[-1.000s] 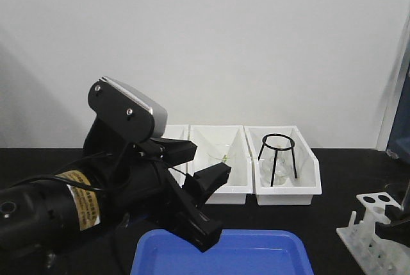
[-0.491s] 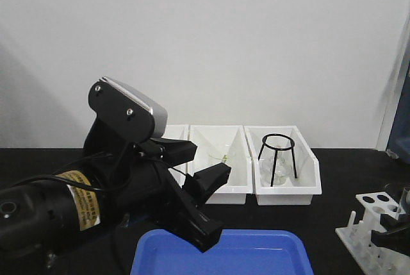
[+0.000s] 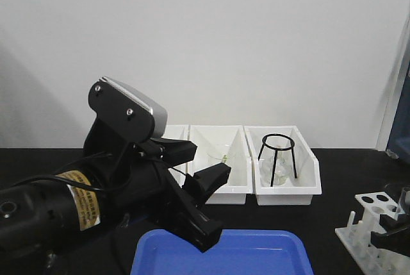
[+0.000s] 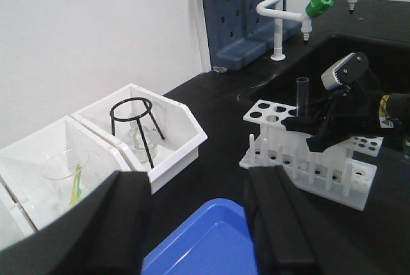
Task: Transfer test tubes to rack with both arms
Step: 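Open the right gripper to release the tube in the rack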
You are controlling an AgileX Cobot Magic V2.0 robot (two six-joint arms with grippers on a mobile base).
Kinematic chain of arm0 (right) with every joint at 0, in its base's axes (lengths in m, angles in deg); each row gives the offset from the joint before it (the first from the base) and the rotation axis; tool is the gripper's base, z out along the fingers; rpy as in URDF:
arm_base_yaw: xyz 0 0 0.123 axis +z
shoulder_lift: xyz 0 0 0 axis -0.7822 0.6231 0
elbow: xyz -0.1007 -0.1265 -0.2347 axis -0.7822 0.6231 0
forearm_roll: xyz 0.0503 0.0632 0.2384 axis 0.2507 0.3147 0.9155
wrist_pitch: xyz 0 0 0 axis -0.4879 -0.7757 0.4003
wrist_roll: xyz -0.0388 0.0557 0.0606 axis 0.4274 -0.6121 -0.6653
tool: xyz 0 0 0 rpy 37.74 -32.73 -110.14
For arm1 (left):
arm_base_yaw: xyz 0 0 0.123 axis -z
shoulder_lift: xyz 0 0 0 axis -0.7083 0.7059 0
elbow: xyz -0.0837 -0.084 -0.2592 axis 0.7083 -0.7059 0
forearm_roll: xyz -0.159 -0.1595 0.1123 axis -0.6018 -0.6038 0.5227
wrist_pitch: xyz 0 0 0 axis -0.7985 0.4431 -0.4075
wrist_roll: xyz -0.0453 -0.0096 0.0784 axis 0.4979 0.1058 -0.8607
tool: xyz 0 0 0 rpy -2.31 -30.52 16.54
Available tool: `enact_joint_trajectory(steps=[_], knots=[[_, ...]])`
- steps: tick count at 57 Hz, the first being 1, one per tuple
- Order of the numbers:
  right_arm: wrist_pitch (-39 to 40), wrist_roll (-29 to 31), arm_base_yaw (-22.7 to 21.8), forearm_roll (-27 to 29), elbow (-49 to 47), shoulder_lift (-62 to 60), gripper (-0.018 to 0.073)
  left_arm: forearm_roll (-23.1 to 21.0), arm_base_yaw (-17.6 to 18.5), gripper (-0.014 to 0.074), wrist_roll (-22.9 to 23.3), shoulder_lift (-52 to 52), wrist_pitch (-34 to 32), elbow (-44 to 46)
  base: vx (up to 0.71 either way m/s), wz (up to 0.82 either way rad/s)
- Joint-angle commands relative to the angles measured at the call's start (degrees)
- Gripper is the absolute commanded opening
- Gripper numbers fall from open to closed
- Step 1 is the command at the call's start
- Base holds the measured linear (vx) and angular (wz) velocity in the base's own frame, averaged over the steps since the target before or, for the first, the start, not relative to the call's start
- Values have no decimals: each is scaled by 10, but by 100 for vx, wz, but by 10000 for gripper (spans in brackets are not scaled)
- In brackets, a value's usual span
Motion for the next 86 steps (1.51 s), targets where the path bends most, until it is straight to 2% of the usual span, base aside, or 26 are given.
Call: enact_joint_trajectory(steps=[1, 11, 20, 33, 44, 50, 55, 60, 64, 68, 72, 76, 81, 86], knots=[[36, 4, -2, -15, -13, -18, 223, -4, 3, 446, 0, -15, -41, 18, 0, 0], [47, 4, -2, -14, -13, -18, 393, -4, 3, 446, 0, -15, -41, 18, 0, 0], [73, 4, -2, -5, -13, -28, 470, -4, 3, 446, 0, -15, -41, 18, 0, 0], [119, 40, -2, 0, -13, -82, 473, -4, 3, 446, 0, -15, -40, 18, 0, 0], [118, 41, -2, 63, -13, -167, 473, -4, 3, 446, 0, -15, -39, 18, 0, 0], [118, 41, -2, 71, -13, -213, 471, -4, 3, 446, 0, -15, -37, 18, 0, 0], [105, 35, -2, 63, -13, -261, 465, -4, 3, 446, 1, -15, -28, 18, 0, 0], [55, 12, -2, 49, -13, -308, 424, -4, 3, 446, 1, -15, -6, 18, 0, 0], [-1, -27, -2, 17, -13, -348, 347, -4, 3, 436, 1, -15, 21, 18, 0, 0], [-61, -87, -1, -44, -13, -393, 233, -4, 3, 391, 1, -15, 47, 18, 0, 0], [-107, -171, 7, -119, -13, -433, 102, -4, 3, 295, 0, -15, 77, 18, 0, 0], [-133, -266, 22, -212, -13, -468, -16, -1, 3, 155, -1, -15, 109, 18, 0, 0], [-131, -394, 43, -341, -13, -502, -13, 15, 3, -24, -6, -16, 149, 18, 0, 0], [-110, -532, 65, -487, -13, -532, -10, 32, 3, -22, -5, -17, 186, 18, 0, 0]])
